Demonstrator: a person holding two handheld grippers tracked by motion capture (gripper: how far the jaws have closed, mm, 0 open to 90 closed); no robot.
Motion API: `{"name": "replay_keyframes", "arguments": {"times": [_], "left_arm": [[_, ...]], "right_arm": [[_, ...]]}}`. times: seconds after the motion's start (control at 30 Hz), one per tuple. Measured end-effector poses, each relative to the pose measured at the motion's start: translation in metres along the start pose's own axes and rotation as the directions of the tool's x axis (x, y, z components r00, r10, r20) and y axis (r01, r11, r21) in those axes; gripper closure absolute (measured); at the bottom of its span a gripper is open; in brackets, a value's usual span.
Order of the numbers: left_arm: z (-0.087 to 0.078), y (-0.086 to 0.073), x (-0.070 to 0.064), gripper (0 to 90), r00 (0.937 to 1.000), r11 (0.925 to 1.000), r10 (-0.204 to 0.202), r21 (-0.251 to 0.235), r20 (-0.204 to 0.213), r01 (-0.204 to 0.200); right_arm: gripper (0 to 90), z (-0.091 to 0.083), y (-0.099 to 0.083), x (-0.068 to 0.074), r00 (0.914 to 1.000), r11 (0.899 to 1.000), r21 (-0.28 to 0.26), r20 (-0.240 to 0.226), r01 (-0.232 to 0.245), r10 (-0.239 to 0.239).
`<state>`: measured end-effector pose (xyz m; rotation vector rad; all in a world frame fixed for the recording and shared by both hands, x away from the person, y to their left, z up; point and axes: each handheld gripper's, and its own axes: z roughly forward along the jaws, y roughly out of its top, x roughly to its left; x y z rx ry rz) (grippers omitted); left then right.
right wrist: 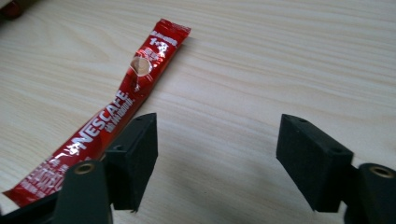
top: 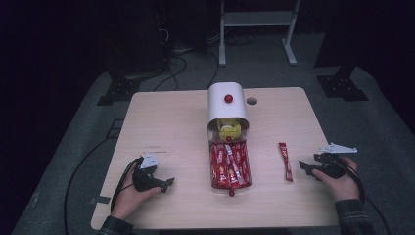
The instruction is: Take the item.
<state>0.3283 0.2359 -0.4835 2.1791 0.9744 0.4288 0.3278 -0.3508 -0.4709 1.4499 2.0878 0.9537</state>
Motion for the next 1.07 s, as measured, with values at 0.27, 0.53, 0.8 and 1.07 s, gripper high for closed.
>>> {"name": "replay_keyframes", "arguments": {"times": [0.27, 0.53, 0.8, 1.07], "left_arm": [[0.0, 0.0, 0.0, 0.0, 1.0, 1.0, 0.0, 0.0, 0.0, 0.0], [0.0, 0.0, 0.0, 0.0, 1.0, 1.0, 0.001, -0.001, 0.0, -0.001], [0.0, 0.0, 0.0, 0.0, 1.0, 1.0, 0.001, -0.001, 0.0, -0.001], [0.0, 0.0, 0.0, 0.0, 1.0, 1.0, 0.001, -0.001, 0.001, -0.001]], "right_arm": [[21.1, 0.004, -0.004, -0.003, 0.9996, 1.0, 0.017, 0.027, 0.0, 0.0], [16.8, 0.008, -0.008, -0.005, 0.9986, 0.999, 0.044, 0.052, -0.012, 0.01], [12.1, 0.01, -0.011, -0.007, 0.9979, 1.0, 0.017, 0.061, -0.023, 0.022], [12.5, 0.01, -0.012, -0.007, 0.9967, 0.999, 0.003, 0.074, -0.034, 0.033]]}}
